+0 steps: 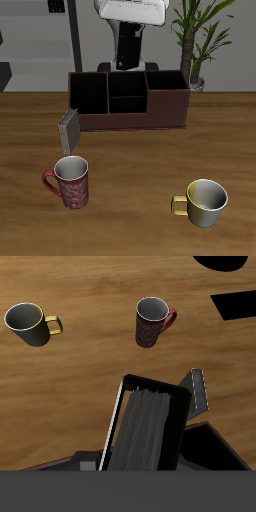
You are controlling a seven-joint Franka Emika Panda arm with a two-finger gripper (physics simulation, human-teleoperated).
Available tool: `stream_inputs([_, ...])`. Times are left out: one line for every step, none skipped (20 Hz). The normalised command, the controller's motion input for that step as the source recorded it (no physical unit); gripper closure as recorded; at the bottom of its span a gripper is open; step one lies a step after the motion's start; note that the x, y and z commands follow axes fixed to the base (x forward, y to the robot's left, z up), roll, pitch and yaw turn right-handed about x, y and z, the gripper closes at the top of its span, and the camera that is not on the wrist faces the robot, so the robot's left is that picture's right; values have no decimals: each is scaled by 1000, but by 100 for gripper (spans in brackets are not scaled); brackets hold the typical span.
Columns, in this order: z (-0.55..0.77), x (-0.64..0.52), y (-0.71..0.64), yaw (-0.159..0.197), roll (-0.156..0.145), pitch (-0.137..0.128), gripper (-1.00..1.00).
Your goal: Place the black book into the back desk caddy's right compartment
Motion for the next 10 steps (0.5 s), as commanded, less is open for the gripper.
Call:
stream_inputs([78,-158,172,30,32,24,100])
stream_inputs([-36,-288,28,13,-99,32,100])
stream_inputs([-127,-279,113,-114,-80,119,100])
stream_inputs([-36,-152,171,96,30,44,100])
stream_inputs([-74,-255,100,-36,-55,-12,100])
stream_inputs([-89,-240,94,42,-144,-35,100])
stream_inputs([-210,-189,244,-50,92,132,100])
stream_inputs([0,0,0,0,0,0,100])
stream_inputs([-247,-429,369,-39,-56,103,100])
stream_inputs([1,-184,177,41,19,-27,100])
